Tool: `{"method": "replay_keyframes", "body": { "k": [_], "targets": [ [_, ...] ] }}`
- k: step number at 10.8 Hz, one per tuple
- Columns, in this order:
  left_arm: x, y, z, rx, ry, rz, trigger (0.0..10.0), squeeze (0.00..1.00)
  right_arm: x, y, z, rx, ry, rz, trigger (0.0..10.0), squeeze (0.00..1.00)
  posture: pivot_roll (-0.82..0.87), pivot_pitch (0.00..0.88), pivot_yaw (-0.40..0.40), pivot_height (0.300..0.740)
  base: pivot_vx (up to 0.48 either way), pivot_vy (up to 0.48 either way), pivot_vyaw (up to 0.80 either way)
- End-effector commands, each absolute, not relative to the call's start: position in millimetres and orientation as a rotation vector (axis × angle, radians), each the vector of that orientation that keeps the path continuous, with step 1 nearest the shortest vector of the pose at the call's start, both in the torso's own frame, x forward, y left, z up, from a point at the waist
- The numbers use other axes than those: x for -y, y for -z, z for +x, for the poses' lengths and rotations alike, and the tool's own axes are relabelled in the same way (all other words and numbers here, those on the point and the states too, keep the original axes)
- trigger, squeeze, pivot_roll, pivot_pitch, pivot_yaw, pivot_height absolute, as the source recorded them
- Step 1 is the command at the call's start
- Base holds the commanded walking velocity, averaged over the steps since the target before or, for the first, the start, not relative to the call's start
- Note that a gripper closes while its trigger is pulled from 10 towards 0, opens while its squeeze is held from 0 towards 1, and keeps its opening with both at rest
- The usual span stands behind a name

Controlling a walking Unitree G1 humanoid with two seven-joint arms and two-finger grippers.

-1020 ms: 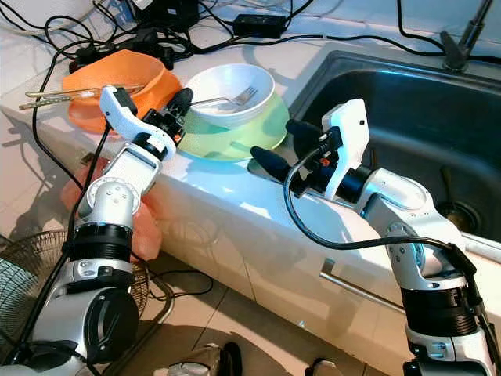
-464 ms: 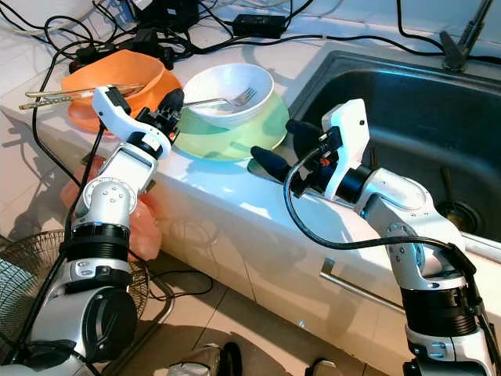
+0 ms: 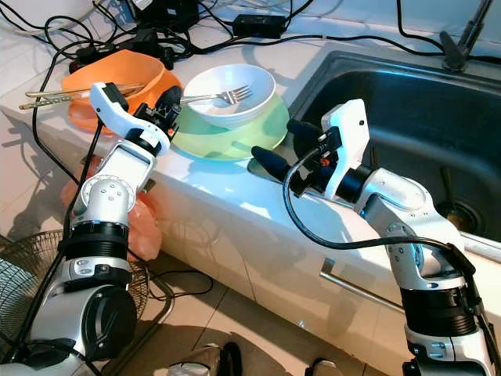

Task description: Kitchen organization

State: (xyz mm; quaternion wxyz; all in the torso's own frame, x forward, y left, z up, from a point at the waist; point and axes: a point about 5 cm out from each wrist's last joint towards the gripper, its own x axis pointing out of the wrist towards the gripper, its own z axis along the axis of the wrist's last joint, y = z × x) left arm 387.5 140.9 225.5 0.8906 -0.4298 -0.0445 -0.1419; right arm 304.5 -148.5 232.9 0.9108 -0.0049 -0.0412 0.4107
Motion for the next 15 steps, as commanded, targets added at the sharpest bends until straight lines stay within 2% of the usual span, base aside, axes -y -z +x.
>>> {"method": "replay_keyframes", "body": {
  "k": [1, 7, 10, 13, 15],
  "targets": [
    [-144.2, -240.2, 386.9, 0.141, 0.304, -0.880, 0.0, 0.00, 145.5, -235.8, 305.4, 0.100, -0.852, -0.013, 10.0, 0.00, 0.01, 0.116, 0.135, 0.740, 0.000, 0.000, 0.00],
    [-134.4, -266.0, 374.8, 0.225, 0.398, -0.814, 0.0, 0.00, 145.5, -237.9, 307.5, 0.114, -0.840, 0.001, 10.0, 0.00, 0.01, 0.110, 0.135, 0.740, 0.000, 0.000, 0.00],
    [-112.0, -273.2, 352.9, 0.258, 0.537, -0.624, 0.0, 0.00, 149.7, -235.7, 313.4, 0.133, -0.717, 0.056, 10.0, 0.00, 0.01, 0.109, 0.134, 0.740, 0.000, 0.000, 0.00],
    [-92.9, -275.2, 332.4, 0.321, 0.572, -0.444, 0.0, 0.00, 155.4, -236.3, 320.8, 0.178, -0.562, 0.080, 10.0, 0.00, 0.02, 0.105, 0.130, 0.740, 0.000, 0.000, 0.00],
    [-77.4, -277.1, 314.3, 0.401, 0.584, -0.308, 0.0, 0.00, 154.9, -231.4, 323.1, 0.163, -0.522, 0.095, 10.0, 0.00, 0.01, 0.101, 0.126, 0.740, 0.000, 0.000, -0.66]
  ]
}}
